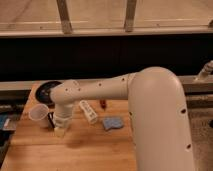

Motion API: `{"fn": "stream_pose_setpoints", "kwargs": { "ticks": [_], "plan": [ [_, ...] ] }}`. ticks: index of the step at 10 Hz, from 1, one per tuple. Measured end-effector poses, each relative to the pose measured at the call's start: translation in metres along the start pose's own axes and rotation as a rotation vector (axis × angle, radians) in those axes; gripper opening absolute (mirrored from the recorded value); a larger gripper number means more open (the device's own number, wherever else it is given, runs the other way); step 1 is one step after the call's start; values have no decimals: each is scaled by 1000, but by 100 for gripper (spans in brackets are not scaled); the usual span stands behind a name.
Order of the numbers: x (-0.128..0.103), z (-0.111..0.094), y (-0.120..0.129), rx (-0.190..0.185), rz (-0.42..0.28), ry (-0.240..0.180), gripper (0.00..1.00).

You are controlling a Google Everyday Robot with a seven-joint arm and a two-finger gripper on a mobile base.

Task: Knock the eraser over

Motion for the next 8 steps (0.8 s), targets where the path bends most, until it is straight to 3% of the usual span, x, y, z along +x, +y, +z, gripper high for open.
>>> {"fn": "stream_pose_setpoints", "kwargs": {
  "ticks": [2,4,6,8],
  "plan": [
    [-26,10,5,-26,-68,7,0],
    [-44,12,-2,-21,-104,22,0],
    [-62,4,-14,50,-117,27,0],
    [-58,-21,-44,136,-93,11,0]
  ]
}}
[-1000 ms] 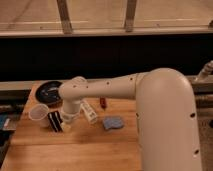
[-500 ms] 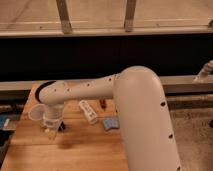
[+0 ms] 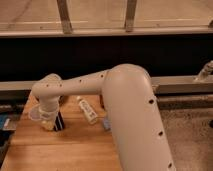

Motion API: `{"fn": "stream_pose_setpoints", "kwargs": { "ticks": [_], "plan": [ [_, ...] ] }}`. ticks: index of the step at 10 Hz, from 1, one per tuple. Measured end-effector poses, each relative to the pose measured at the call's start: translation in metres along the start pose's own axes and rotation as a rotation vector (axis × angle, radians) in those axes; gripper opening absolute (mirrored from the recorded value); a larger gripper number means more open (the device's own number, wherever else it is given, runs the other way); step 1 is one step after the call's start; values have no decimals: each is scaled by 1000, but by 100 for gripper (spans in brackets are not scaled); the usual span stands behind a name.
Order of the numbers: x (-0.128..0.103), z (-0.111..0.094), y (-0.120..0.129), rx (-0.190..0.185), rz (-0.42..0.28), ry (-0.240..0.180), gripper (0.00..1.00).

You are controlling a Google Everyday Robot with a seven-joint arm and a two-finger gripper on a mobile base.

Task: Knock the eraser over

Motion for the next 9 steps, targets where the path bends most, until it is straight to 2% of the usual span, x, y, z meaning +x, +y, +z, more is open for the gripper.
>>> {"fn": "stream_pose_setpoints", "kwargs": {
  "ticks": [3,4,5,7,9],
  "plan": [
    [2,-48,-55,197,56,-46,0],
    [5,-60,-66,239,79,-63,0],
    [18,-81,-84,304,134,-91,0],
    [47,-101,-96,360,214,-126,0],
    [81,-116,-98,405,290,-143,1]
  ]
}}
